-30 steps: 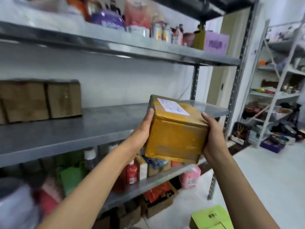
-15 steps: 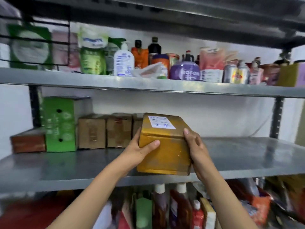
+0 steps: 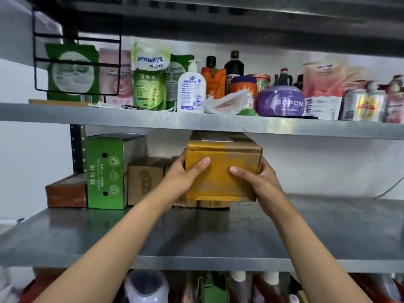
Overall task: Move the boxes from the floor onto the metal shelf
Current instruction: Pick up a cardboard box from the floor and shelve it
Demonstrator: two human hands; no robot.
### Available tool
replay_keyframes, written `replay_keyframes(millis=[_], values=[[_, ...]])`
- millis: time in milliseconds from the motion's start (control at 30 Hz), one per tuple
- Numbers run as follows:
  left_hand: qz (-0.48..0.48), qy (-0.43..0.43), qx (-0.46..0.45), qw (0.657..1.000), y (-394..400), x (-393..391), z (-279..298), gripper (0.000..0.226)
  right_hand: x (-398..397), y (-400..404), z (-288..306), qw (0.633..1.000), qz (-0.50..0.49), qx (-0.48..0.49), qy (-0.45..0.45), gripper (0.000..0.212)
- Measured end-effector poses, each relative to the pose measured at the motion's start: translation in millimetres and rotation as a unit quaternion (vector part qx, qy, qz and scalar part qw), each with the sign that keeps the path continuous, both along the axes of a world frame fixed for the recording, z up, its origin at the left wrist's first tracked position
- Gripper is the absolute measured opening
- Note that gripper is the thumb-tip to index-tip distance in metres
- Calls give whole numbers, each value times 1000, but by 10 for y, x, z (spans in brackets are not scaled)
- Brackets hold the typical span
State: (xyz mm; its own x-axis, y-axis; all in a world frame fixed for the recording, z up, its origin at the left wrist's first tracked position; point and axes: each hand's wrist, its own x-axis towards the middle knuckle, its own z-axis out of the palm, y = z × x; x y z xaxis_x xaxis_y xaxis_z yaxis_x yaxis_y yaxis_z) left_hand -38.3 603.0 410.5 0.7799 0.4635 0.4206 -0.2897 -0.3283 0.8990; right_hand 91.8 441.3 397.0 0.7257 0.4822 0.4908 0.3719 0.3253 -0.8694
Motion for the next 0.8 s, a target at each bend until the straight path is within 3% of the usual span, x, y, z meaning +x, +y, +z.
replay_keyframes(millis=[133, 300, 567, 800], values=[[0, -4, 12, 1000, 149, 162, 68, 67, 157, 119, 118, 1000, -2, -9, 8, 65], [-3, -1, 5, 1000, 266, 364, 115, 49, 395, 260, 174, 1000, -7, -2, 16, 72], [7, 18, -2, 1000, 547, 584, 0, 70, 607, 514, 90, 999, -6, -36, 2, 67], [79, 19, 25, 996, 937, 536, -31, 58, 650, 926, 14, 998, 7, -56, -21, 61]])
